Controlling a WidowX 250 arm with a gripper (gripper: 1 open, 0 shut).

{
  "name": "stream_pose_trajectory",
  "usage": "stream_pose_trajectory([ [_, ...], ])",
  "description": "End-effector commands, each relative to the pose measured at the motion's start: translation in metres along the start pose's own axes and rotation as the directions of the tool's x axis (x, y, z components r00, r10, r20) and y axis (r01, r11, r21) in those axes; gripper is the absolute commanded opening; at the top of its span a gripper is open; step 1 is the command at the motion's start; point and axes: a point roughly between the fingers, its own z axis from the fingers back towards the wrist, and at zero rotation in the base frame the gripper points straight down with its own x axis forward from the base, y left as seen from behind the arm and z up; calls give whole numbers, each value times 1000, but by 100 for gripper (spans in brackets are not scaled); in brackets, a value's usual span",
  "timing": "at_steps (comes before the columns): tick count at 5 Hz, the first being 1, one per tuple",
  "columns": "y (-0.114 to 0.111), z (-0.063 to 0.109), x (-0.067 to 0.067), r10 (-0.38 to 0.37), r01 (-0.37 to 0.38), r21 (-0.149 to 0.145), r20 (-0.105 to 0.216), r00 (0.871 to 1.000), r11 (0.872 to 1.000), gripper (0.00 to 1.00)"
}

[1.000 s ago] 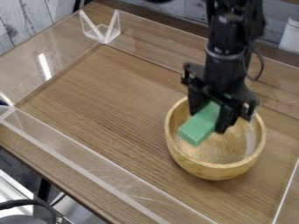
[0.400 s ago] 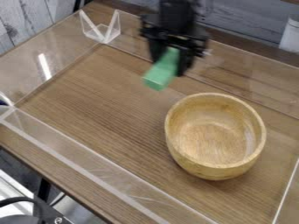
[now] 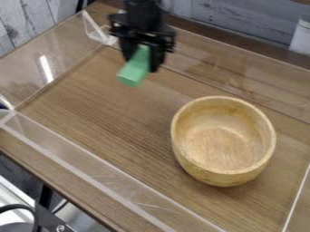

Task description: Remove the green block from inside the brown bowl and put it on the table

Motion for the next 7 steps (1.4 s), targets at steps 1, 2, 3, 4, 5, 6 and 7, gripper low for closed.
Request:
stream_pose_trajectory([
  [1, -37, 5, 14, -12, 13, -5, 36, 999, 1000, 0],
  [2, -1, -5, 16, 1, -1, 12, 37, 999, 1000, 0],
  [3, 33, -13, 15, 35, -36, 29, 43, 998, 999, 0],
  [4, 42, -22, 22, 48, -49, 34, 45, 998, 998, 0],
  [5, 42, -30, 24, 47, -48, 30, 39, 998, 998, 0],
  [6, 36, -21, 26, 50, -51, 17, 51, 997, 999, 0],
  [7, 31, -10, 28, 53, -53, 2, 63, 997, 999, 0],
])
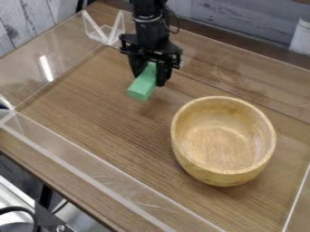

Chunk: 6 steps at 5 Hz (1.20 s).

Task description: Remove the green block from inside the brown bowl and put it on the table

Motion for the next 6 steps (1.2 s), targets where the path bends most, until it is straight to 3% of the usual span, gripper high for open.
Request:
stream_pose_trajectory([
  [1, -7, 31, 16, -12, 12, 3, 96, 995, 1000, 0],
  [3, -2, 15, 21, -12, 12, 8, 87, 996, 1000, 0],
  [5, 12, 10, -23, -15, 14, 22, 50, 999, 1000, 0],
  [6, 22, 3, -35, -15, 14, 32, 33, 999, 999, 0],
])
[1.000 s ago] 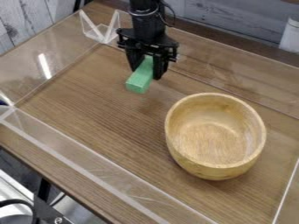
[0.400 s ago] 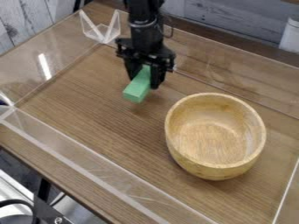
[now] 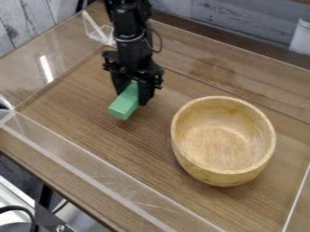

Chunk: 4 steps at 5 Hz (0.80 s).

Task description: Remove the green block from inside the brown bowl and put it on the table

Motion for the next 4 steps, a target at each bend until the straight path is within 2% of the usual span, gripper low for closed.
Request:
stream_pose_trajectory([
  [1, 11, 12, 0, -11, 9, 32, 54, 998, 999, 0],
  [3, 15, 12, -7, -1, 0, 23, 45, 999, 1000, 0],
  [4, 16, 16, -9, 4, -5, 16, 41, 999, 1000, 100],
])
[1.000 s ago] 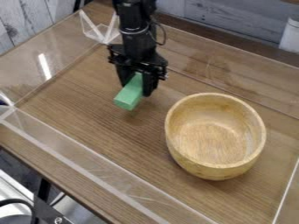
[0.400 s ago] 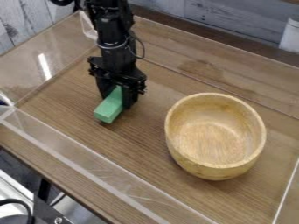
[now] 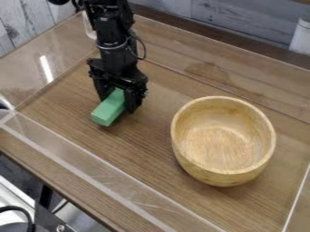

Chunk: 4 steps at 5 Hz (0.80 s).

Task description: Remove the green block from inside the brown bowl and put it on the table

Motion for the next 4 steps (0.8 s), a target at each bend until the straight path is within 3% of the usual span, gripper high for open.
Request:
stream_pose_trajectory([
  [1, 6, 26, 4, 13, -15, 17, 79, 997, 1000, 100],
  [4, 12, 14, -5, 27, -28, 18, 53, 998, 999, 100],
])
